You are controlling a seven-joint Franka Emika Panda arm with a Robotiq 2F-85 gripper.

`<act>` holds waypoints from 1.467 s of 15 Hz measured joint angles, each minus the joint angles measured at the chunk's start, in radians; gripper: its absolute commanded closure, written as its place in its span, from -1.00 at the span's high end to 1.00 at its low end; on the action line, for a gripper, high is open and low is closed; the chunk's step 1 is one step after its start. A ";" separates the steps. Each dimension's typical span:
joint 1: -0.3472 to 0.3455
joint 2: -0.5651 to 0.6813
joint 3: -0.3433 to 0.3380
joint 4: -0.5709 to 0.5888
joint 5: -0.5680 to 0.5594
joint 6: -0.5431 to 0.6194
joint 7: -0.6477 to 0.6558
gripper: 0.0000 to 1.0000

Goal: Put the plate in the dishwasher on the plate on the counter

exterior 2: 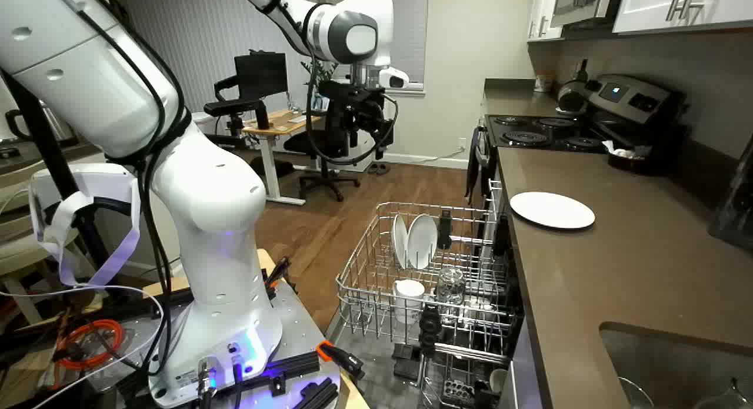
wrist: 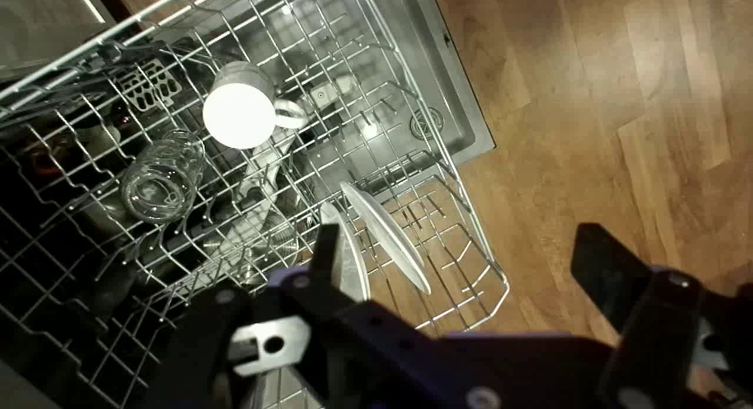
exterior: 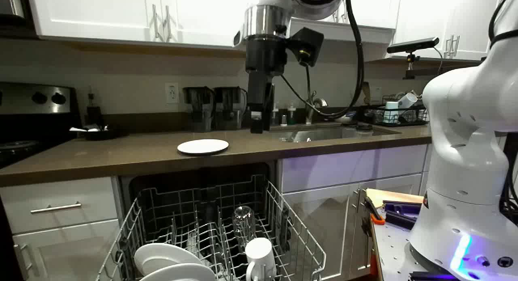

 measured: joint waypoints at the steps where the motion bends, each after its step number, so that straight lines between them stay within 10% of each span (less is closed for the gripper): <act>1: 0.000 0.000 0.000 0.000 0.000 0.000 0.000 1.00; 12: -0.009 0.078 -0.020 0.043 -0.014 0.000 -0.022 1.00; 22: -0.057 0.676 -0.012 0.585 -0.193 -0.008 -0.049 1.00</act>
